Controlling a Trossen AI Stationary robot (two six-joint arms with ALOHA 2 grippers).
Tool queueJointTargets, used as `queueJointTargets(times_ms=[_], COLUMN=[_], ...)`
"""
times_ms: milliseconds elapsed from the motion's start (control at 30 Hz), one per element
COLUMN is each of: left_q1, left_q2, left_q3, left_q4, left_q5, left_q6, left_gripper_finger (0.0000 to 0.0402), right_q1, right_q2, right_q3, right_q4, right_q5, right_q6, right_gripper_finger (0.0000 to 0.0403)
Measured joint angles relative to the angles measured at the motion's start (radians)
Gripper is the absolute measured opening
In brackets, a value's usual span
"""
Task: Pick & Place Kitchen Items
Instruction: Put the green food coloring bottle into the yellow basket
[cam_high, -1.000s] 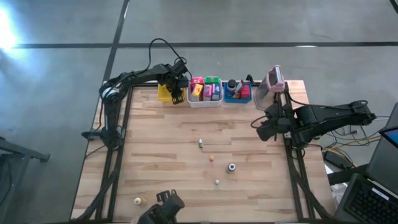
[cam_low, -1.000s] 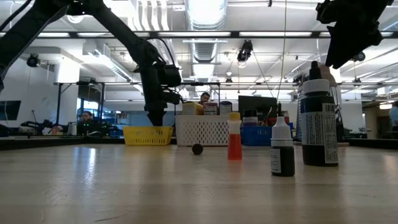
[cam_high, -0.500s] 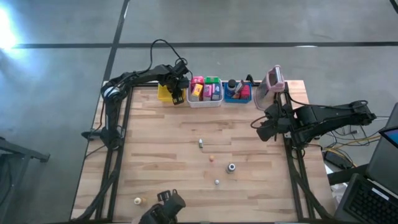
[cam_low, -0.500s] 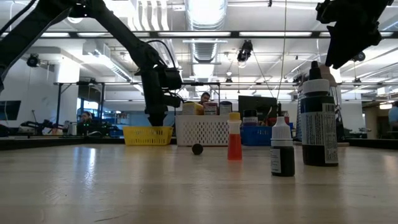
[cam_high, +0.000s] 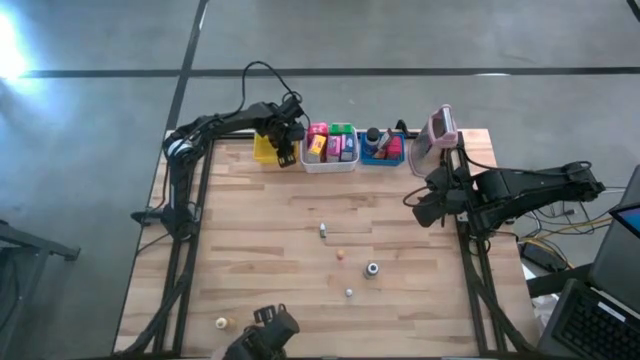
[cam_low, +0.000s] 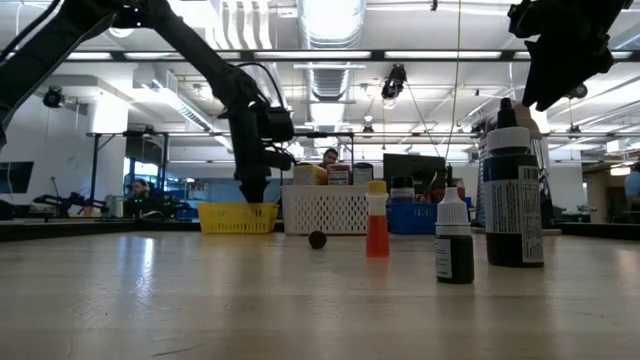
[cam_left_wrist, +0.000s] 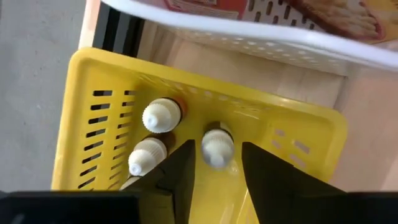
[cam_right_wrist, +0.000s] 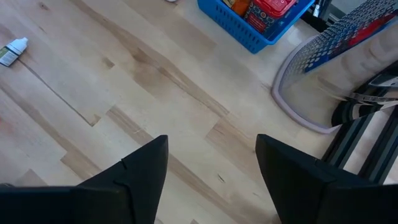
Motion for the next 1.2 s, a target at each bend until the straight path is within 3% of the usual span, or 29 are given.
queueJointTargets(times_ms=[267,433,667,867,1000,1200], left_q1=[0.0,0.0,-0.014,-0.098,-0.2,-0.348], left_q2=[0.0,-0.008,-0.178,-0.384,-0.525,-0.735], left_q3=[0.097,0.208,0.243,0.15,0.049,-0.138], left_q4=[-0.107,-0.272,-0.277,-0.13,-0.041,0.092], left_q5=[0.0,0.001,0.094,0.31,0.326,0.323], left_q6=[0.001,-0.005,-0.107,-0.239,-0.279,-0.342], left_gripper_finger=[0.0147,0.0147,0.0143,0.0142,0.0142,0.0142], right_q1=[0.0,0.0,0.0,0.0,0.0,0.0], right_q2=[0.0,0.0,0.0,0.0,0.0,0.002], right_q3=[0.0,0.0,-0.001,-0.001,-0.001,0.021], right_q4=[0.0,0.005,0.126,0.383,0.58,0.734], right_q5=[0.0,-0.001,0.049,0.051,0.04,-0.092], right_q6=[0.001,0.003,-0.099,-0.277,-0.419,-0.556], right_gripper_finger=[0.0263,0.0278,0.03,0.032,0.0334,0.0355])
